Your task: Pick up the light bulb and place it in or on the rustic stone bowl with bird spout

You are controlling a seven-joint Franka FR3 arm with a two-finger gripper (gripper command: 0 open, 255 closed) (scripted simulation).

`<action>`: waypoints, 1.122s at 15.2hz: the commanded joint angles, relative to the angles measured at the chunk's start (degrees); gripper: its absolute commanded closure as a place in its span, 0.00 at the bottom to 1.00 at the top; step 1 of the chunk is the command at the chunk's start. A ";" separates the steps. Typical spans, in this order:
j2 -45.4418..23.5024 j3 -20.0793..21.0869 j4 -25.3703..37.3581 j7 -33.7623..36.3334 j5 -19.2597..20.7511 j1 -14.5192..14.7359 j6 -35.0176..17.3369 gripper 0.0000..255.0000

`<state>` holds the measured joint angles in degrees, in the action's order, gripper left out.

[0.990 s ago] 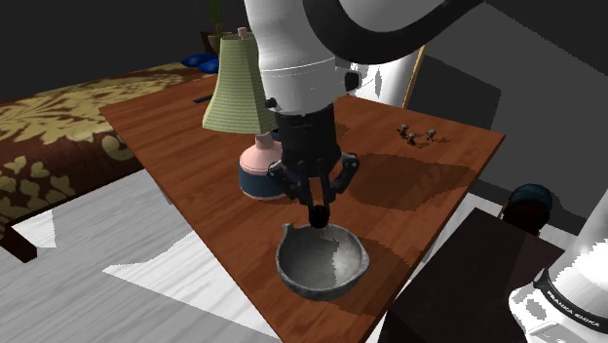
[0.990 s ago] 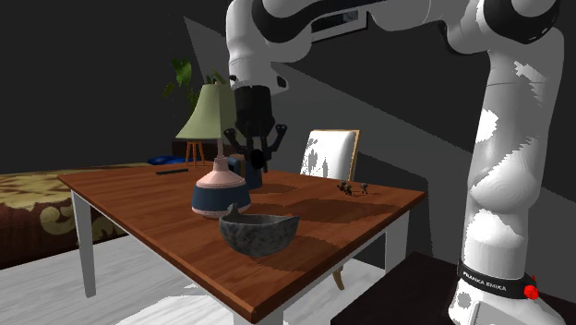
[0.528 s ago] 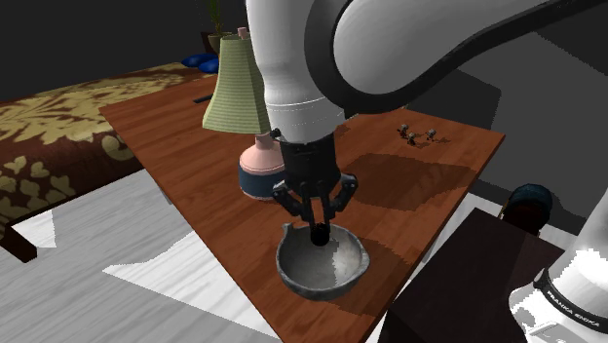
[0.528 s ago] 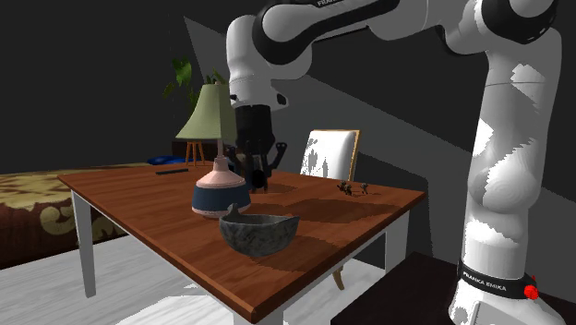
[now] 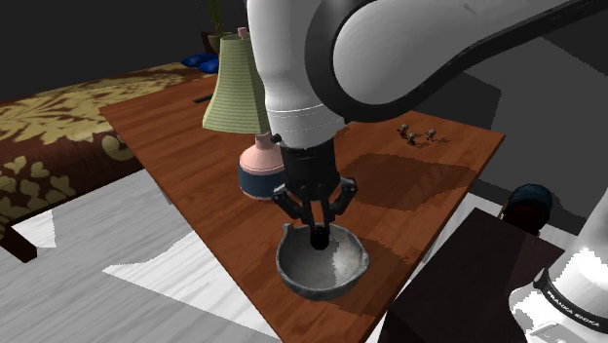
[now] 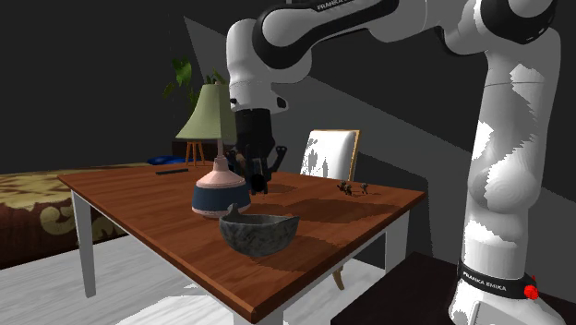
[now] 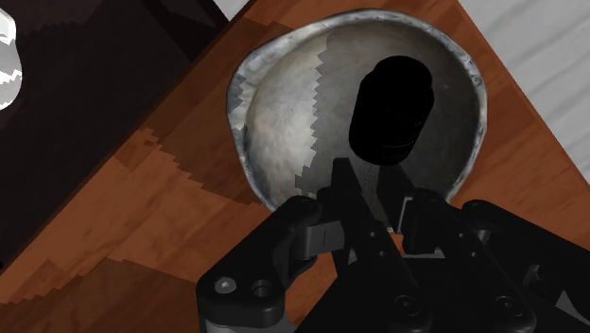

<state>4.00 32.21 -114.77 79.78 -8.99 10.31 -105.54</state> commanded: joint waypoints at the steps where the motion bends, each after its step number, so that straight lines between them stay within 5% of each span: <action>1: 0.00 0.00 0.00 0.00 0.00 0.00 0.00 0.00; 6: 0.00 0.00 0.00 0.00 0.00 0.00 0.00 0.00; 10: 0.01 -0.52 7.22 0.21 0.36 -0.44 7.25 0.00; 17: 0.01 -0.53 7.22 0.21 0.37 -0.44 7.25 0.00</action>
<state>4.01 31.68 -107.57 79.98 -8.63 9.87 -98.31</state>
